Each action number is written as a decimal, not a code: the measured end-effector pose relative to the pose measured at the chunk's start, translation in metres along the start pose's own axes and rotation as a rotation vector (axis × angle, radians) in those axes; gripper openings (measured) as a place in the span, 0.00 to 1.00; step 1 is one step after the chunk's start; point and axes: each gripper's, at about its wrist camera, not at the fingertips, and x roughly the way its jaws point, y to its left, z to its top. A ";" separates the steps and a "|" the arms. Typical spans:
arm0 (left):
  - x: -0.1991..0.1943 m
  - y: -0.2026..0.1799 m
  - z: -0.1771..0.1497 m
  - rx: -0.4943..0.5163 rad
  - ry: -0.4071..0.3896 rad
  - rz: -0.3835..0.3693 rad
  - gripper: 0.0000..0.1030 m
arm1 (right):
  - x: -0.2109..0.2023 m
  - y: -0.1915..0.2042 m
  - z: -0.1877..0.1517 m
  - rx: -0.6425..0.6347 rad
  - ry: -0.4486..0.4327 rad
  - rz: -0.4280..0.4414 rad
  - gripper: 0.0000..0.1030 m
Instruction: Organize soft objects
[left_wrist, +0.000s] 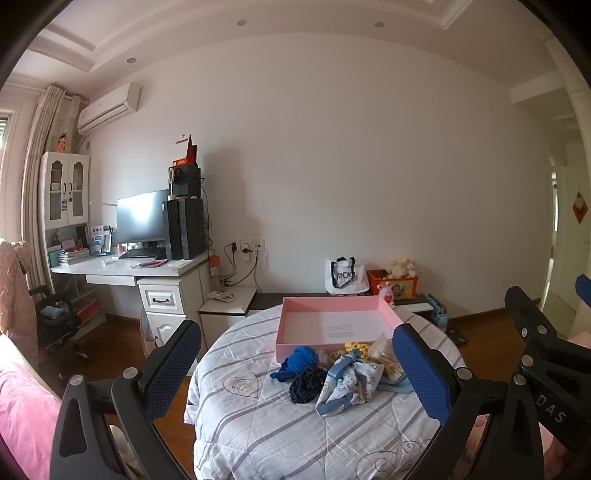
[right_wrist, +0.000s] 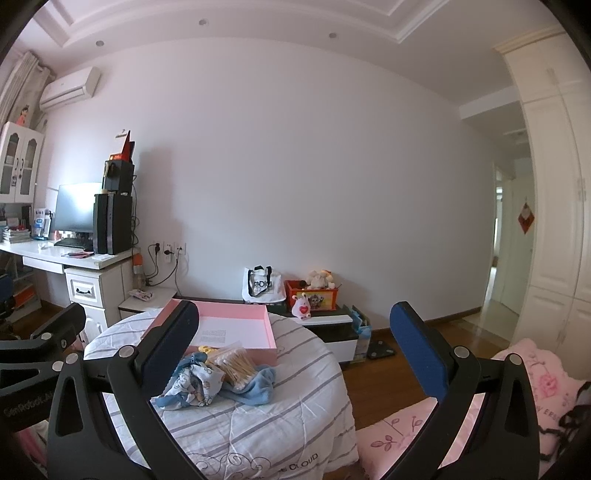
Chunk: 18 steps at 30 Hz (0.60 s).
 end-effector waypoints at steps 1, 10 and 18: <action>0.000 0.000 0.000 0.000 0.001 0.000 0.99 | 0.000 0.000 0.000 0.000 0.000 0.000 1.00; -0.001 0.000 0.000 -0.002 0.003 -0.005 1.00 | 0.000 0.000 0.000 0.000 0.000 0.001 1.00; -0.002 0.000 0.000 -0.001 0.000 -0.004 1.00 | 0.000 0.000 -0.001 0.001 0.001 0.001 1.00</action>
